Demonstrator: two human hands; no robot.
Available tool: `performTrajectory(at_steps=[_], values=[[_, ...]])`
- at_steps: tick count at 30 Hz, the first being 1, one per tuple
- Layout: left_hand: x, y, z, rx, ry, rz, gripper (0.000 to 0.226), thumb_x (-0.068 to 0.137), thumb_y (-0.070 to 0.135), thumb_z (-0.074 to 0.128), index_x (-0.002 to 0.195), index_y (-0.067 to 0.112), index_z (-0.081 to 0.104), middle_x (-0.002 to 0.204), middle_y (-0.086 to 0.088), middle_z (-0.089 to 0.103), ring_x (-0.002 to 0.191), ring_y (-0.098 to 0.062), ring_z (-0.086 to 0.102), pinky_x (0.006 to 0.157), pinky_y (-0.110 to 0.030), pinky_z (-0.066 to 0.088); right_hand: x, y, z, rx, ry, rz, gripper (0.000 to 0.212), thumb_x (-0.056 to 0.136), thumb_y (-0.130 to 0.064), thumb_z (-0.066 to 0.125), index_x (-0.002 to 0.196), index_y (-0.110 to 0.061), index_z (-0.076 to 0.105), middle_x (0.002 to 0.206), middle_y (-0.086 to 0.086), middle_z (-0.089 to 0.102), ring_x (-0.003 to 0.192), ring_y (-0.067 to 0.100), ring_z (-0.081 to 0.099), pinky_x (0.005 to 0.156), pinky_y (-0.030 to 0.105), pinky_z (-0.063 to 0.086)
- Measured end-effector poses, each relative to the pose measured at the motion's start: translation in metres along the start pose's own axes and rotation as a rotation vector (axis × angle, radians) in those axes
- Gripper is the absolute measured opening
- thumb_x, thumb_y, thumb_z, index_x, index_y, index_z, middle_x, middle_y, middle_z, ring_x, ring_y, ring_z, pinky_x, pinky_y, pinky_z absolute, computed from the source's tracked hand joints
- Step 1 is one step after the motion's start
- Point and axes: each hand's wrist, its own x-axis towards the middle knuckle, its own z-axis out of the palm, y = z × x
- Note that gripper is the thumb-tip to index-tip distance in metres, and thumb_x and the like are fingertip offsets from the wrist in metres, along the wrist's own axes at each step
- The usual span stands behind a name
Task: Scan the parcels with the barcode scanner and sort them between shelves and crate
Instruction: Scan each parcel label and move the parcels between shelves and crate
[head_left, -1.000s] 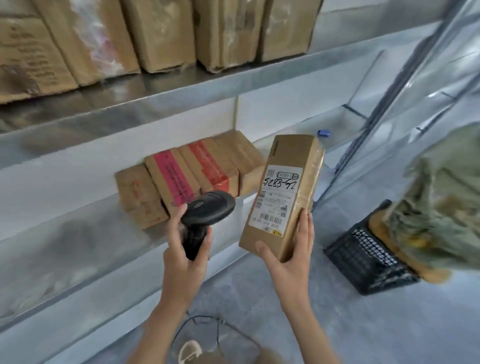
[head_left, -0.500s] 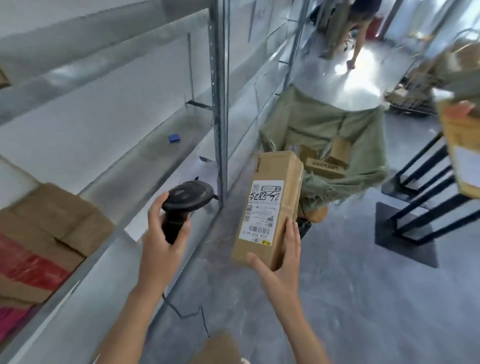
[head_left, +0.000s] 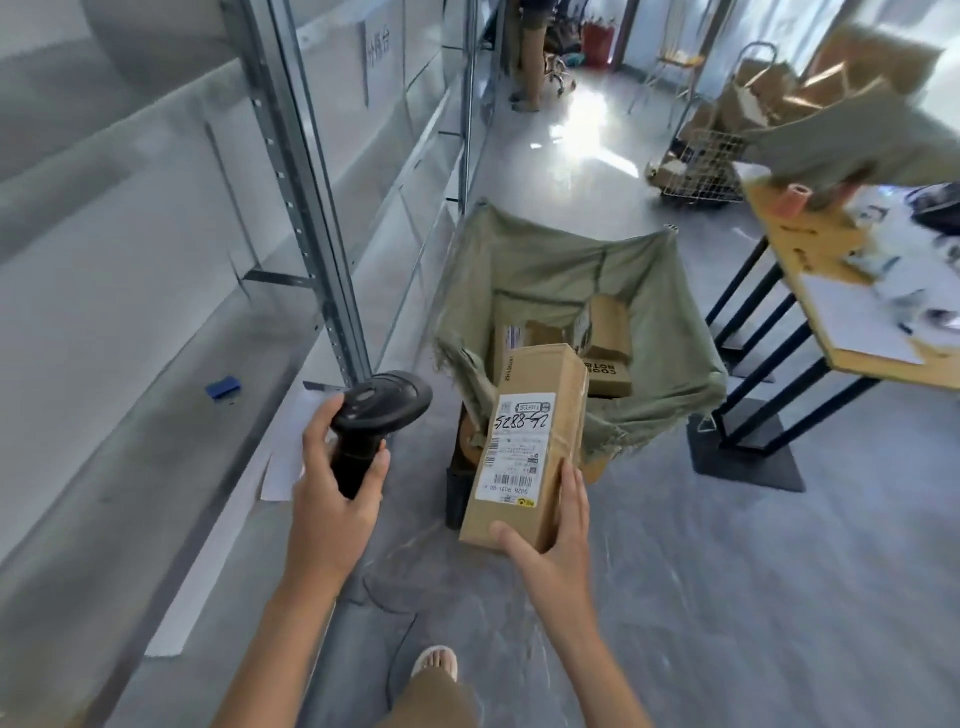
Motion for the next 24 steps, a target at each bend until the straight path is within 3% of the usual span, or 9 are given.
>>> performTrajectory(at_steps=[3,8,11,14,19,21,24], values=[[0.041,-0.015,0.003,-0.012,-0.034,-0.005,0.066,0.089,0.032,0.064,0.133,0.068,0.029,0.124,-0.011,0.065,0.1,-0.028,0.069,0.082,-0.047,0.059,0.035,-0.003,0.016,0.06,0.067,0.052,0.102,0.079,-0.011,0.081,0.148,-0.052,0.018,0.159,-0.023,0.017,0.139,-0.012,0.019,0.12,0.032,0.023],[0.092,-0.036,0.018,-0.012,-0.085,0.002,0.074,0.094,0.017,0.065,0.127,0.071,0.028,0.103,-0.007,0.068,0.068,-0.013,0.068,0.058,-0.025,0.056,0.084,0.001,0.026,0.059,0.133,0.136,0.1,0.079,-0.014,0.082,0.144,-0.058,0.019,0.159,-0.019,0.02,0.146,0.004,0.023,0.121,0.044,0.026],[0.119,-0.046,0.031,-0.018,-0.112,-0.032,0.075,0.094,0.014,0.066,0.126,0.072,0.029,0.1,-0.006,0.067,0.063,-0.014,0.067,0.055,-0.023,0.054,0.126,-0.001,0.03,0.055,0.138,0.155,0.102,0.079,-0.017,0.082,0.153,-0.047,0.018,0.16,-0.019,0.019,0.147,0.008,0.024,0.12,0.049,0.028],[0.149,-0.055,0.052,-0.008,-0.111,-0.086,0.068,0.094,0.018,0.066,0.129,0.065,0.031,0.097,-0.004,0.069,0.063,-0.014,0.067,0.056,-0.022,0.054,0.179,-0.002,0.037,0.018,0.106,0.157,0.104,0.079,-0.021,0.082,0.154,-0.048,0.015,0.16,-0.022,0.013,0.148,0.011,0.02,0.12,0.053,0.027],[0.199,-0.067,0.083,0.0,-0.057,-0.149,0.066,0.093,0.016,0.066,0.135,0.056,0.034,0.099,0.004,0.068,0.062,-0.016,0.067,0.058,-0.024,0.055,0.288,-0.006,0.053,-0.228,0.034,0.159,0.1,0.083,-0.031,0.076,0.157,-0.042,0.008,0.166,-0.012,0.003,0.14,0.03,0.024,0.115,0.05,0.025],[0.216,-0.07,0.094,0.019,-0.039,-0.166,0.069,0.092,0.016,0.065,0.13,0.064,0.032,0.091,0.014,0.069,0.058,-0.016,0.065,0.057,-0.026,0.055,0.33,-0.003,0.062,-0.385,0.002,0.155,0.1,0.085,-0.037,0.072,0.158,-0.039,0.005,0.167,-0.009,-0.001,0.133,0.036,0.029,0.109,0.051,0.029],[0.234,-0.075,0.109,0.042,-0.022,-0.211,0.069,0.094,0.009,0.064,0.132,0.057,0.033,0.092,0.025,0.068,0.057,-0.018,0.064,0.053,-0.027,0.054,0.377,0.013,0.078,-0.703,-0.097,0.185,0.1,0.087,-0.046,0.067,0.158,-0.035,-0.003,0.166,0.0,-0.007,0.128,0.04,0.032,0.105,0.053,0.033]])
